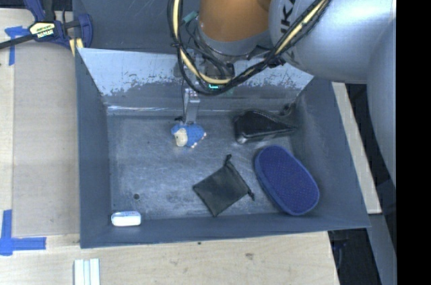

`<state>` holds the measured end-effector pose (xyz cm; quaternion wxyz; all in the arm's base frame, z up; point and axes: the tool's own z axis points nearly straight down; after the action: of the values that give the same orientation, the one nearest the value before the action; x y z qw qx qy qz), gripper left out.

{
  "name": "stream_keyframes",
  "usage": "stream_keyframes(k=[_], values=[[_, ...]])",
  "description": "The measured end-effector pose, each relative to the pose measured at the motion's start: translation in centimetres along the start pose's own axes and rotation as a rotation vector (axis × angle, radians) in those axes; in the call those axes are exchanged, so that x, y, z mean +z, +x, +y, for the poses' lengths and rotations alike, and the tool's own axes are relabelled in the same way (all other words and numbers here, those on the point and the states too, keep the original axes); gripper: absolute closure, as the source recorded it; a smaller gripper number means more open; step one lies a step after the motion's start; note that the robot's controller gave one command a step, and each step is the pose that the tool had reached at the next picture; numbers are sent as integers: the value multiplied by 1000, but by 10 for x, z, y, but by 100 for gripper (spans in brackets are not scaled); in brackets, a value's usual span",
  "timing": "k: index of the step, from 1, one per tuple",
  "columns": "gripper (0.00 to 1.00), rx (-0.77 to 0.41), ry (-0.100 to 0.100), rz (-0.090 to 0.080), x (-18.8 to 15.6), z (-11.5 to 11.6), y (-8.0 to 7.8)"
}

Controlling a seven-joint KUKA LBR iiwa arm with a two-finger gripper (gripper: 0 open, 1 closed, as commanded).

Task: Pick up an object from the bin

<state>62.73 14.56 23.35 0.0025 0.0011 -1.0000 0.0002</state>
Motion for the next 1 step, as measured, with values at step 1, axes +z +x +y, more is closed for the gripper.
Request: stream_keyframes(k=[1], values=[[0,219,1,0,128,-46,20]])
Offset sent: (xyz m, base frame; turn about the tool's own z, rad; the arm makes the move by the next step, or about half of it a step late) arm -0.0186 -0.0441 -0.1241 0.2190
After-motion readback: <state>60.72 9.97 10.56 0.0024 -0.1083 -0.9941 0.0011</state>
